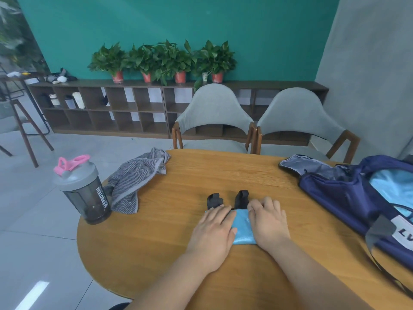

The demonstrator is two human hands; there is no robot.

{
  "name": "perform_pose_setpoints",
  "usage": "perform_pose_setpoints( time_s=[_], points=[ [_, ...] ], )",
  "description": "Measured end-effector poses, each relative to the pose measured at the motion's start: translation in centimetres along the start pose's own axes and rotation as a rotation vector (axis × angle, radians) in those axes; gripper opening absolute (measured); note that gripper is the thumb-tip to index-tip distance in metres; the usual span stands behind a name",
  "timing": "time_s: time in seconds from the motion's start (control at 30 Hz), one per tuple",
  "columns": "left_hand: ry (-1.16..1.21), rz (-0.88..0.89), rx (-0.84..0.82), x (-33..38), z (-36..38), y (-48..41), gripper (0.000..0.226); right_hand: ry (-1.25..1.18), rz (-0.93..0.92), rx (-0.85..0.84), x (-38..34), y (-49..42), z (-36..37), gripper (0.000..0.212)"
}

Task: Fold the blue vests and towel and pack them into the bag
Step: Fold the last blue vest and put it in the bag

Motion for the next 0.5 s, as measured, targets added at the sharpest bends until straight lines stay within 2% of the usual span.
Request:
perform_pose_setpoints(
  time_s=[0.07,0.13,0.27,0.37,0.5],
  points=[
    [-0.019,0.001,-0.062,-0.4,0.1,-0.2,0.060,-0.033,0.024,0.047,0.1,0.4,0.1,0.022],
    [-0.018,-0.024,-0.108,-0.7,0.2,-0.4,0.063,-0.026,0.026,0.044,0.2,0.4,0.4,0.033],
    [-0.025,-0.077,-0.211,-1.2,0.4,-0.9,0.069,0.061,0.007,-0.153,0.3,-0.3,1.0,0.057],
    [-0.009,-0.091,-0.279,-1.4,0.3,-1.5,0.070,0.103,0.008,-0.250,0.3,-0.8,1.0,0.060],
    [-0.001,-0.074,-0.328,-2.2,0.2,-2.6,0.072,0.130,0.041,-0.290,0.0,-1.4,0.8,0.061]
  ],
)
Point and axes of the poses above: each hand's wrist, its own y-axis away from the middle knuckle, its own z-axis out of the palm, x = y × z, the point moved 4 cm from there along -y, towards the middle knuckle, and after that the axes turned 11 degrees about y, right-handed, at the moved point
